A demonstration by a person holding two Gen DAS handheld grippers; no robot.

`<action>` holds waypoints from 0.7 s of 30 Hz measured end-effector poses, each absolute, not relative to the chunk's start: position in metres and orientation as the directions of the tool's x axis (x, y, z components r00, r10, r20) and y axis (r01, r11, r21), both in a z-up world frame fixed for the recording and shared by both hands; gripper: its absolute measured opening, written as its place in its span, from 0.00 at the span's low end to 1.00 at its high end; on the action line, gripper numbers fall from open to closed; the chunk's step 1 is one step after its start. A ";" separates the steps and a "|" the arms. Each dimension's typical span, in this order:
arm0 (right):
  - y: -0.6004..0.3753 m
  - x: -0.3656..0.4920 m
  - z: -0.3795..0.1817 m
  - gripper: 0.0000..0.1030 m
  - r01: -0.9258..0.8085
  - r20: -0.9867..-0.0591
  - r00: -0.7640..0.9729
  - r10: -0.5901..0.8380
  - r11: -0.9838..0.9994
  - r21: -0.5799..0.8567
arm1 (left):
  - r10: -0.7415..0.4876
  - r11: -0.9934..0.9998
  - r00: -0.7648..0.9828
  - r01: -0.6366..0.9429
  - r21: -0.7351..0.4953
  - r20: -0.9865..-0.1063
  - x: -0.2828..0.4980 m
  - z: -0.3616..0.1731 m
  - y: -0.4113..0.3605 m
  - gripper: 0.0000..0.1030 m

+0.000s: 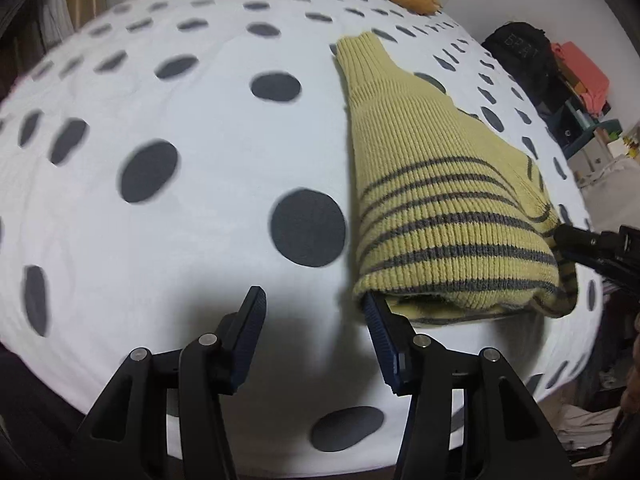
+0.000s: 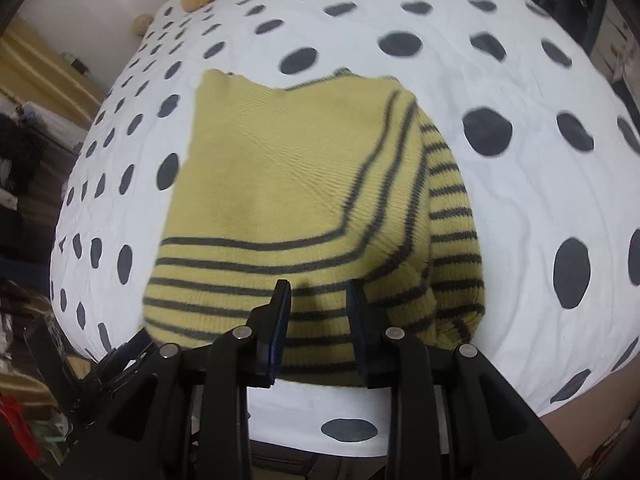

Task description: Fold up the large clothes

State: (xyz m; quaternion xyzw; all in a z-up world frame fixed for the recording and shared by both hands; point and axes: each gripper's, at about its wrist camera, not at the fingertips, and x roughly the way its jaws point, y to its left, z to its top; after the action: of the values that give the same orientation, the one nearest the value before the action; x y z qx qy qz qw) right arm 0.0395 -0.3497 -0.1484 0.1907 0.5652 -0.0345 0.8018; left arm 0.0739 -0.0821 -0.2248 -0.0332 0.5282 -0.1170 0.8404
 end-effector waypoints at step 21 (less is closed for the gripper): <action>-0.262 0.058 -0.190 0.29 0.091 -0.904 0.348 0.249 0.951 0.297 | -0.281 0.956 0.484 0.068 -0.285 -0.829 0.101 -0.170 -0.043 0.44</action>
State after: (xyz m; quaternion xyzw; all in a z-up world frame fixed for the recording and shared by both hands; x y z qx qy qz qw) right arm 0.0580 -0.2622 -0.1896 0.1494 0.5690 0.0490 0.8071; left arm 0.1008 -0.0431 -0.1702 -0.1071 0.4975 -0.1022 0.8547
